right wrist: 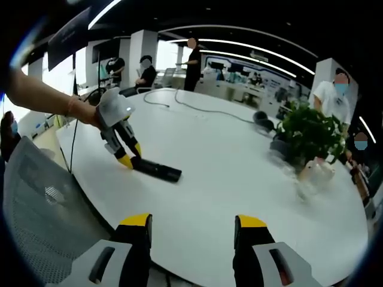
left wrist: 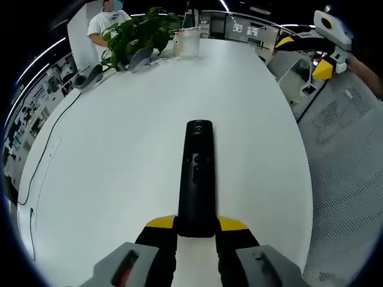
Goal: Press the specified remote control buttons in sequence, fully releasing each button before pressing the next.
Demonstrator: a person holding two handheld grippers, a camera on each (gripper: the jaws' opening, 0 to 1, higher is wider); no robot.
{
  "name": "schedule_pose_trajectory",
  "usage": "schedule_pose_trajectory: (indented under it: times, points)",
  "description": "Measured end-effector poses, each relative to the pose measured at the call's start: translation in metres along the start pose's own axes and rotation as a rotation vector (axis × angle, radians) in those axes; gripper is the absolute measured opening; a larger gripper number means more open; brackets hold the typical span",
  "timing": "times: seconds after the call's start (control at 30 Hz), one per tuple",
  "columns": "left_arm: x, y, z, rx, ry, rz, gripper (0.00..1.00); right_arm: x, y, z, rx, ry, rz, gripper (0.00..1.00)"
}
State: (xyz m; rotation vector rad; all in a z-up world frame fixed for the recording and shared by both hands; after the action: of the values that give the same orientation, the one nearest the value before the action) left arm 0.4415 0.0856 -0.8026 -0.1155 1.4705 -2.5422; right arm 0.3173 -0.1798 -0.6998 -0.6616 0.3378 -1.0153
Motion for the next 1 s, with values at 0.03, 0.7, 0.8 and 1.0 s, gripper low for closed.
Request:
schedule_pose_trajectory:
  times: [0.03,0.7,0.8,1.0]
  points:
    - [0.001,0.0,0.0,0.0,0.0,-0.001,0.24,0.0,0.0,0.0,0.0,-0.001,0.001,0.53]
    - [0.021,-0.001,0.0,-0.002,0.015,-0.01,0.24,0.0,0.001,0.0,-0.004,-0.012,0.005,0.53]
    - [0.024,-0.001,0.0,-0.002,0.015,-0.011,0.24,0.0,0.001,0.0,-0.005,-0.014,0.005,0.53]
    - [0.032,-0.002,0.0,-0.004,0.019,-0.014,0.24,-0.001,0.001,0.0,-0.003,-0.017,0.007,0.53]
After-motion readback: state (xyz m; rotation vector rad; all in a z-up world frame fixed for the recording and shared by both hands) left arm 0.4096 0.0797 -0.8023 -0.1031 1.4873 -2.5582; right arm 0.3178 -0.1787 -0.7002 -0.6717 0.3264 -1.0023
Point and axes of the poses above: the point that each gripper's makers call its tool centre point, and the gripper's own axes: y roughly forward along the fingers, x roughly to its right, z roughly out of its top, the point moved 7 cm from there along -y, roughly backward along the fingers, and after that the axes turned 5 degrees about y, right-handed, at the moved point
